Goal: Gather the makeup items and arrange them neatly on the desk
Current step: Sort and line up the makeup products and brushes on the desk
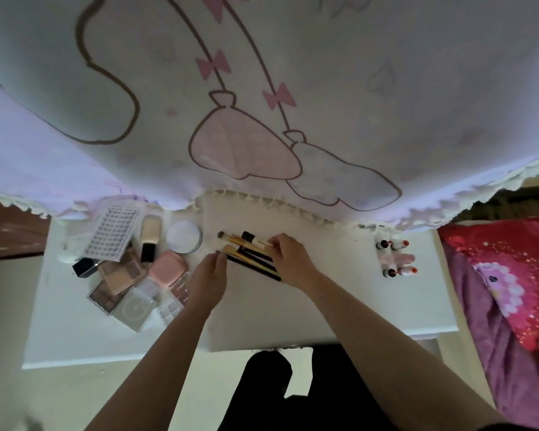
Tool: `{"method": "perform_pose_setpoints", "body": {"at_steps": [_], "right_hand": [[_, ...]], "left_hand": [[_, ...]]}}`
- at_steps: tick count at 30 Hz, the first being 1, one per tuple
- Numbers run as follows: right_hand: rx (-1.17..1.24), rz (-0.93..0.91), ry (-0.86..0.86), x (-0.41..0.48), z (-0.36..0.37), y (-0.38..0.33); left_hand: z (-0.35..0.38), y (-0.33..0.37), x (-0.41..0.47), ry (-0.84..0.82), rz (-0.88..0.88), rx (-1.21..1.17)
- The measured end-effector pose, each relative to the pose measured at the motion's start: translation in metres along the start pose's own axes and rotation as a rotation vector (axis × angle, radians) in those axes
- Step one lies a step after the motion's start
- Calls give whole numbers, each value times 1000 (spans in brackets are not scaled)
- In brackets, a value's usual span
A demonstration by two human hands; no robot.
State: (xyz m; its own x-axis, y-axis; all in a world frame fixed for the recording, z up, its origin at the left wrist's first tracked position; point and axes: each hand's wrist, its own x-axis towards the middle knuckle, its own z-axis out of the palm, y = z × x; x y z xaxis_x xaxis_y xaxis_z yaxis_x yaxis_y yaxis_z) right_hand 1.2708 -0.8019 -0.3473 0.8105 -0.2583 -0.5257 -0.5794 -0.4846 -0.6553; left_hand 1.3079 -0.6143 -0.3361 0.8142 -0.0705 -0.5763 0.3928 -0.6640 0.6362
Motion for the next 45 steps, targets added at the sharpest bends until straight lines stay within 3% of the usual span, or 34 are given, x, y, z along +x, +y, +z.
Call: {"method": "perform_pose_setpoints", "body": {"at_steps": [4,7,10,12,19,24,27,30,32,35,37,40,42,45], "right_hand": [[232,-11,-42,-36,-7,11],[456,-6,31,-61,-21,7],[784,110,105,-81,-37,-8],[840,150,154,-90,-43,-12],[754,-68,361,-118,-52,-2],[419,-240,484,-142,-54,11],[220,-307,425,-153,-61,19],[330,-224,400,-160,-67,16],[527,-85,420,-158,-70,11],[729,159,321,-156,-75,4],[592,63,445,-158,-74,2],[237,-237,671,-161,-74,8],[259,-304,651,-161,-77,7],[482,-190,558,-163,-84,-1]], "left_hand": [[10,42,-11,-37,129,-158],[20,65,-24,-103,290,-95],[27,78,-41,-193,336,-180],[33,84,-55,-291,357,-216],[42,97,-83,-413,303,-353],[46,105,-104,-473,289,-387],[49,107,-111,-515,239,-445],[53,104,-116,-507,297,-411],[55,101,-121,-508,365,-386],[55,102,-127,-491,404,-380],[54,107,-129,-489,369,-414],[54,117,-134,-534,270,-508],[53,121,-136,-524,252,-558],[50,125,-132,-453,296,-565]]}}
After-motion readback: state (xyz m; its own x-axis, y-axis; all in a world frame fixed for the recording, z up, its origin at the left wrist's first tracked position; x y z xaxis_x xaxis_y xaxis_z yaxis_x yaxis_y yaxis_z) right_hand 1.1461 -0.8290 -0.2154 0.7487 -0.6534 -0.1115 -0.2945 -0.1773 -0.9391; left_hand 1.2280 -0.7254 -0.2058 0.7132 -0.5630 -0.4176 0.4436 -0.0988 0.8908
